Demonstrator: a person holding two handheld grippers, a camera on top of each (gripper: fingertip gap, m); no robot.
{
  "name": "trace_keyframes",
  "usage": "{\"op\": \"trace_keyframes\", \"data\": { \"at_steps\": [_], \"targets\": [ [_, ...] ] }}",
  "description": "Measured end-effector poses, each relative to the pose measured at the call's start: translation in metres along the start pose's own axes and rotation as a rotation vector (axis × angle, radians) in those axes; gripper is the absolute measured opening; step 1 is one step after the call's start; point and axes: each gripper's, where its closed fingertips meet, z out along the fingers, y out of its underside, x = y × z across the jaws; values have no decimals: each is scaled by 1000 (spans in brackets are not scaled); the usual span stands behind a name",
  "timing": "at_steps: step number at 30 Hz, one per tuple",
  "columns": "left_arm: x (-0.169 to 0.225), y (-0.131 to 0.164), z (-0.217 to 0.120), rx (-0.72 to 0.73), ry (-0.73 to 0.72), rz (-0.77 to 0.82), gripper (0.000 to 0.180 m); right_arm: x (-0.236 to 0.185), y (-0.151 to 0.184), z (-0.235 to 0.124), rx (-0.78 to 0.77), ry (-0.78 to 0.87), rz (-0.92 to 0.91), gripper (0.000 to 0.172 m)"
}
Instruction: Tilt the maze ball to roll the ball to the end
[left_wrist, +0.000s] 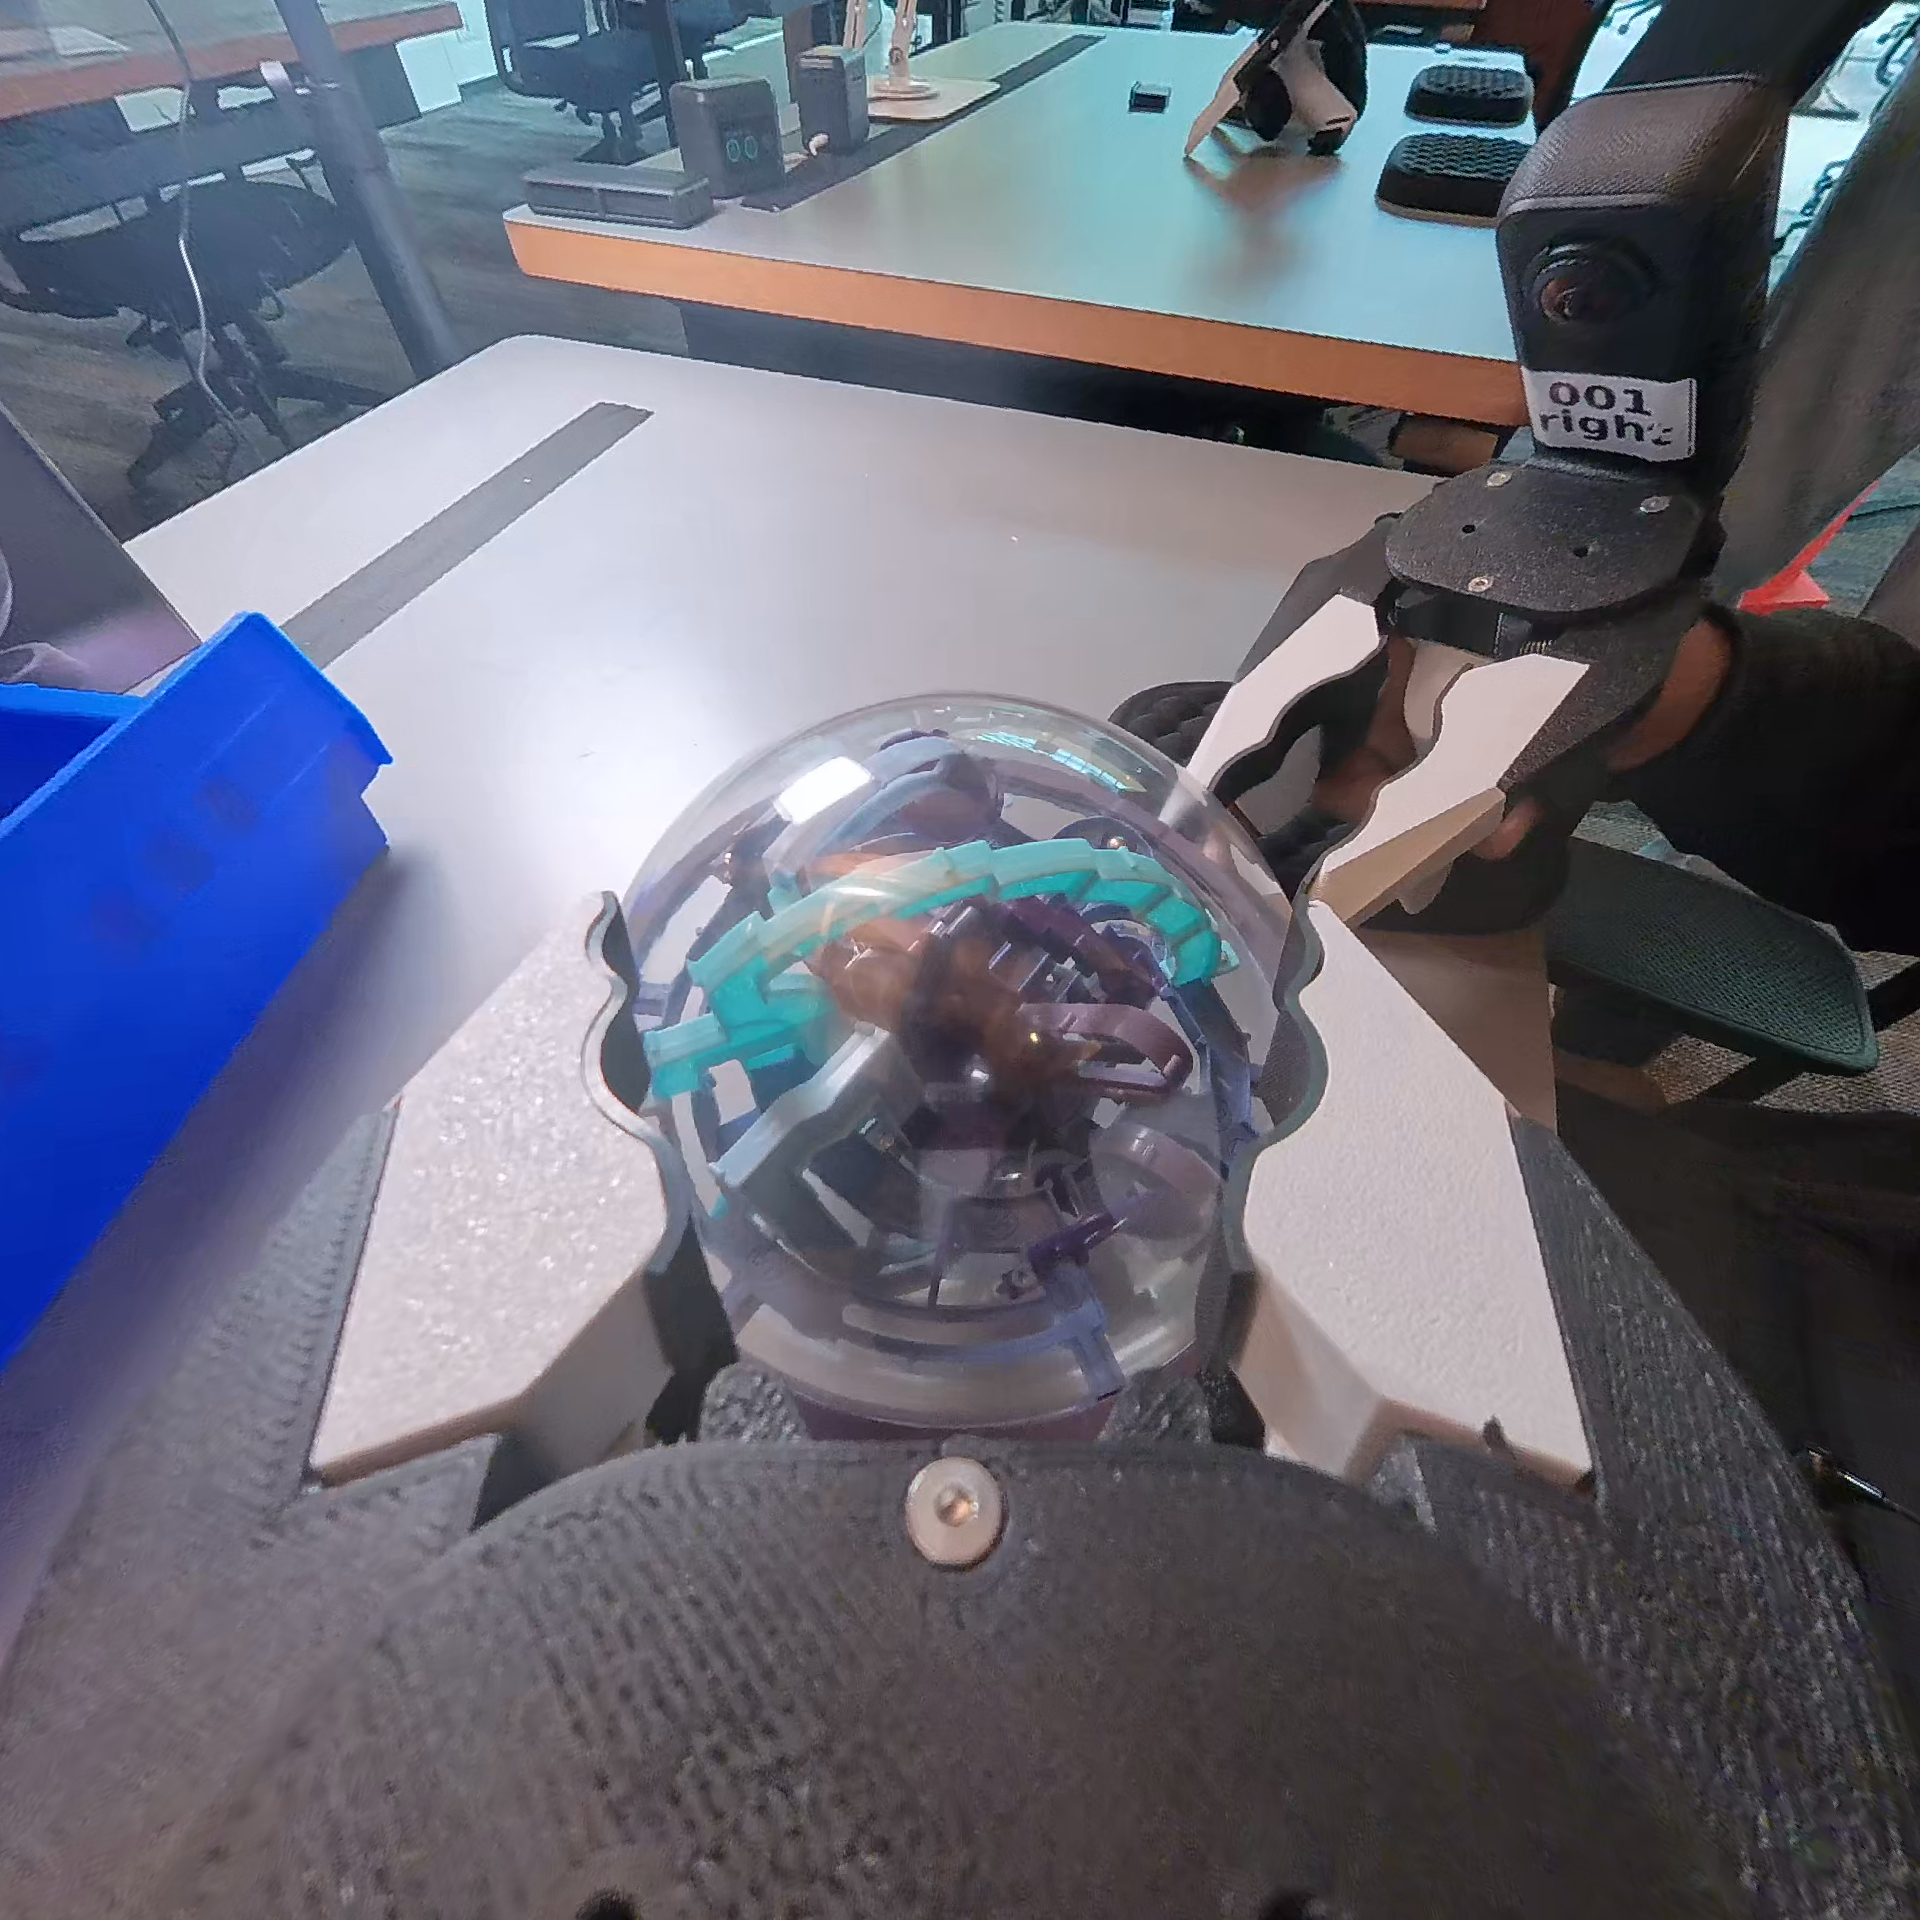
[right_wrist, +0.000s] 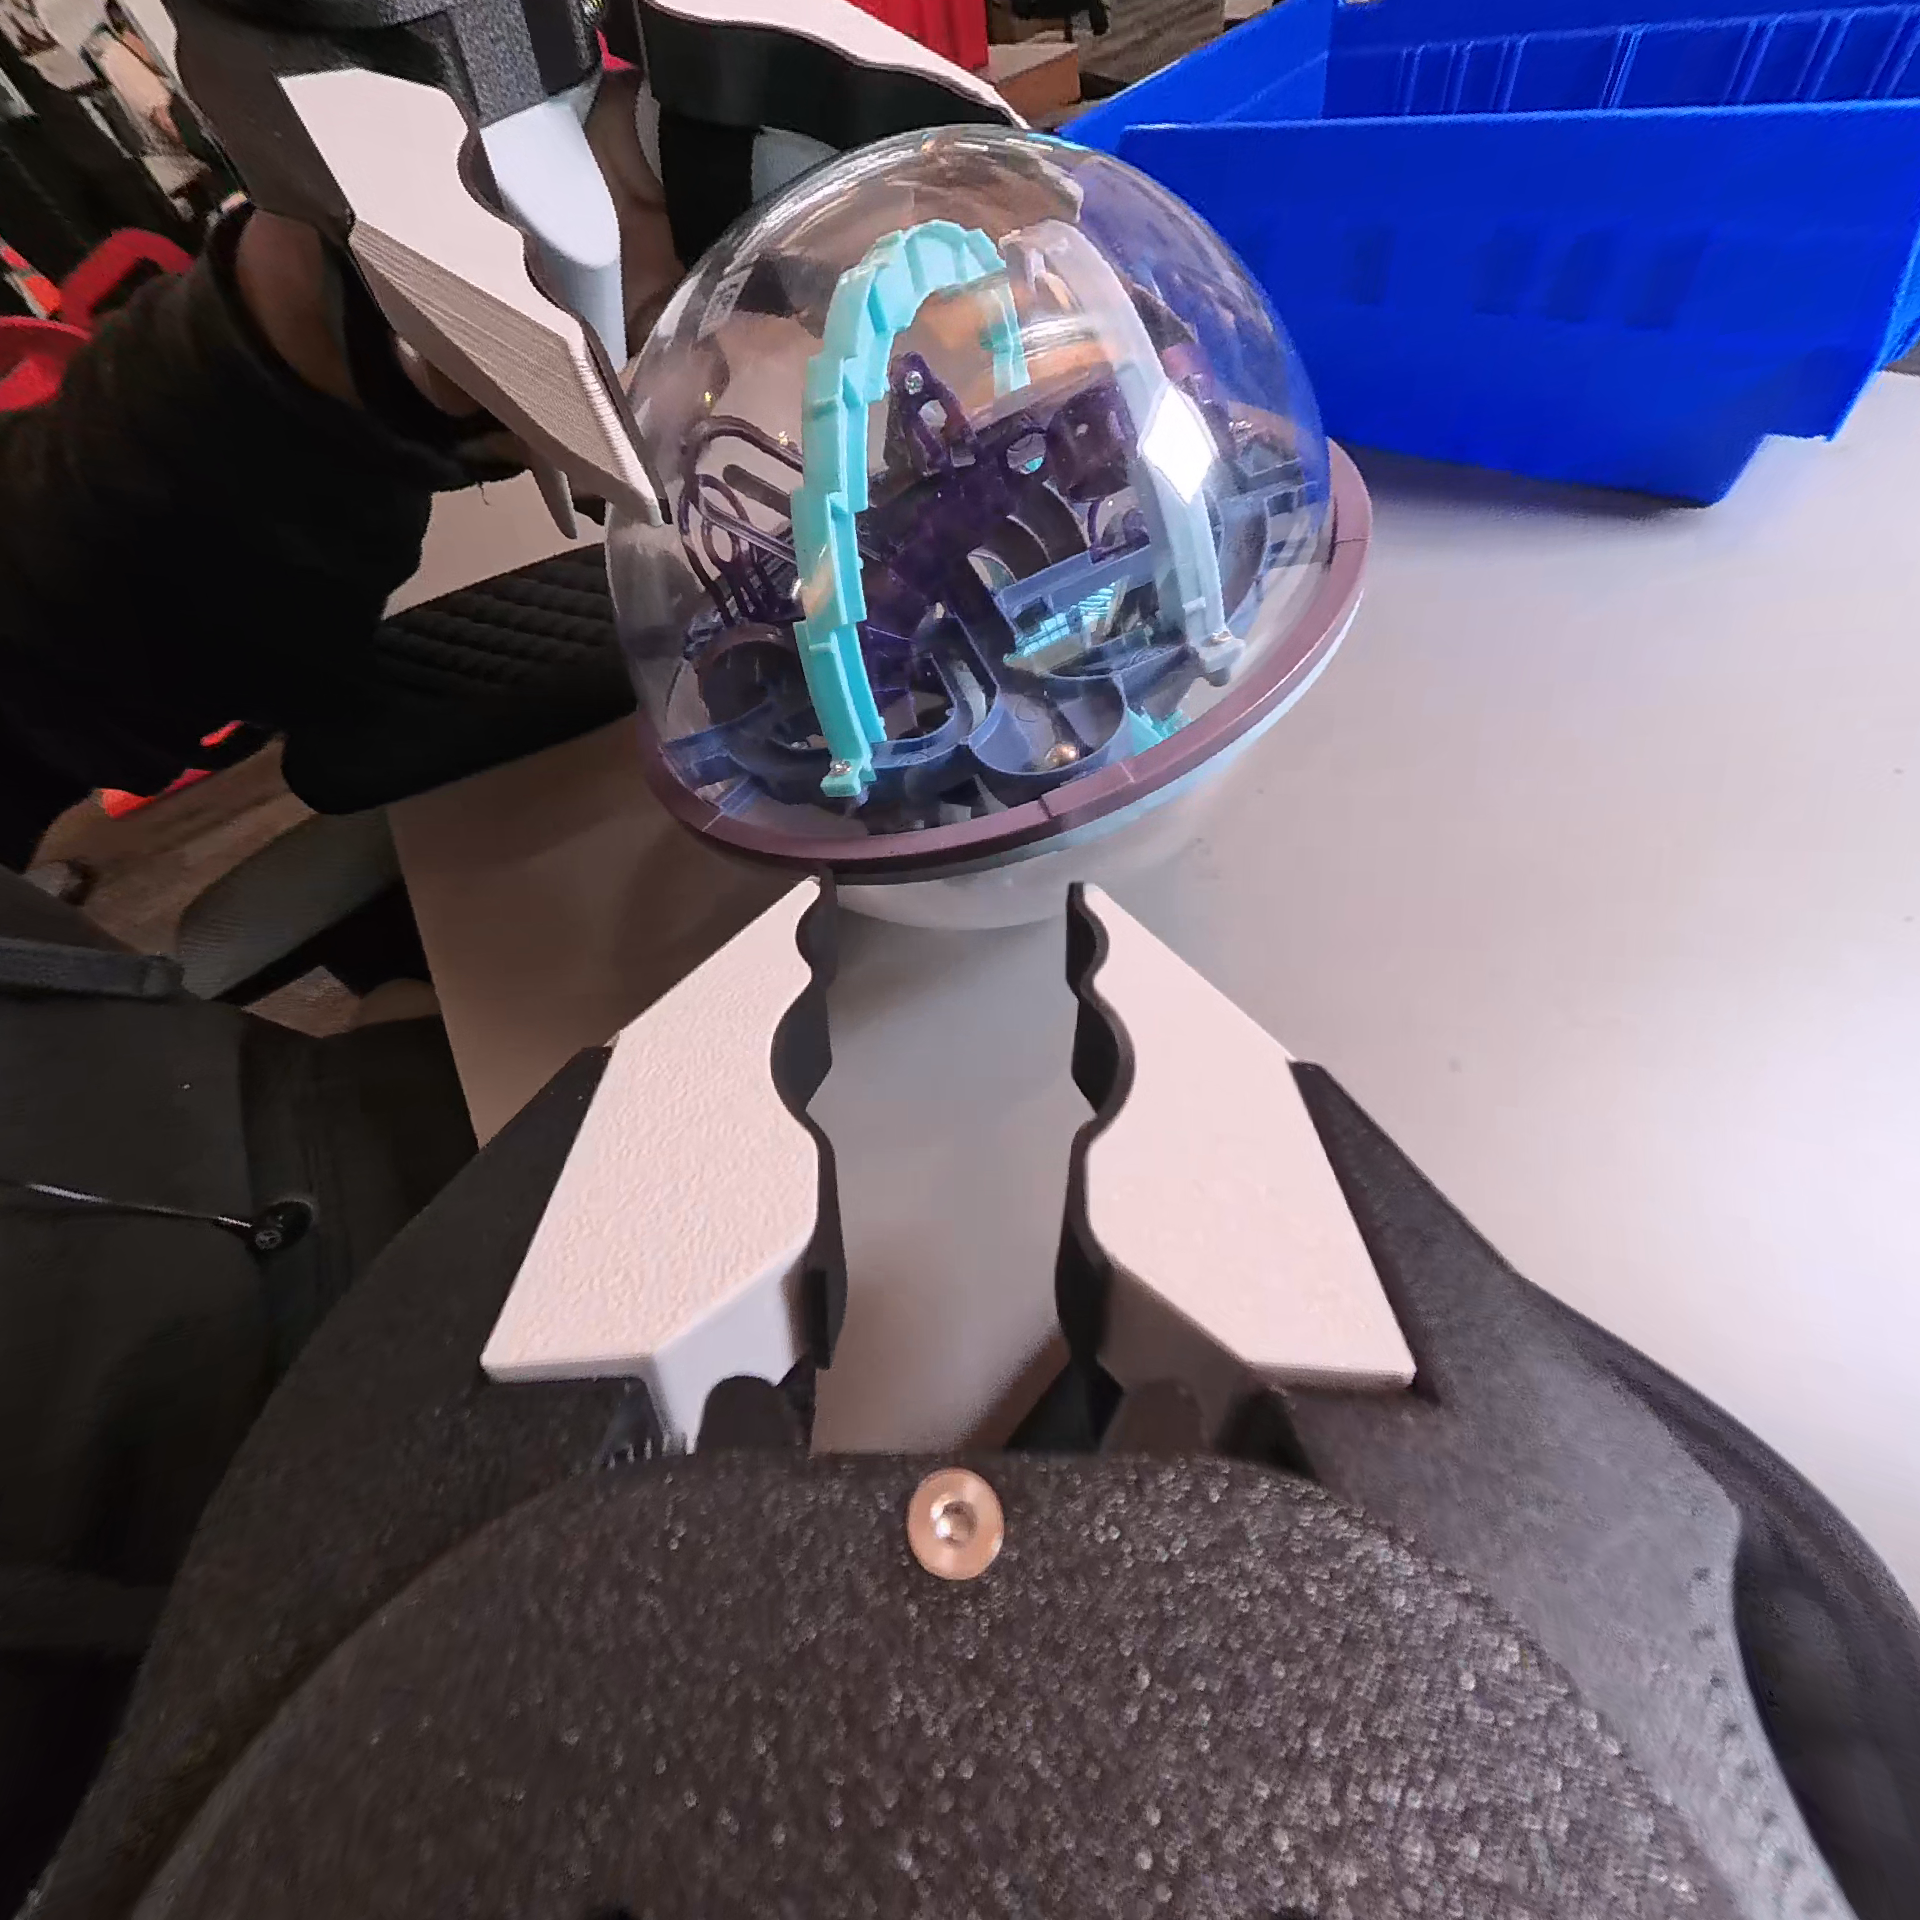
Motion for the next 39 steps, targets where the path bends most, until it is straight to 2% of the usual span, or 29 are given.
{"op": "trace_keyframes", "data": {
  "at_steps": [3, 7, 10, 16, 20, 24, 28, 39],
  "targets": [
    [-1, 0, 1, -4, -6, -6, 121, 1, -2, -1, 12, 21, -11, 46],
    [-3, -1, 3, -10, -12, -30, 120, 2, -8, 0, 23, 113, -122, 94],
    [-7, -3, 6, -16, -8, -57, 120, 1, -16, 6, 31, 157, -207, 111],
    [-7, -2, 5, -25, 32, -48, 121, 5, -21, 21, 23, 129, -211, 114],
    [0, 10, -7, -51, 133, 54, 136, 4, -23, 23, 28, 100, -221, 113],
    [-5, 17, -17, -22, 184, 32, 135, 3, -29, 24, 47, 66, -224, 111],
    [-9, 31, -15, -40, 165, 94, 136, 3, -36, 24, 68, 24, -197, 111],
    [-3, 27, -16, 38, 174, 139, 132, 7, -31, 19, 39, -27, -250, 113]
  ]
}}
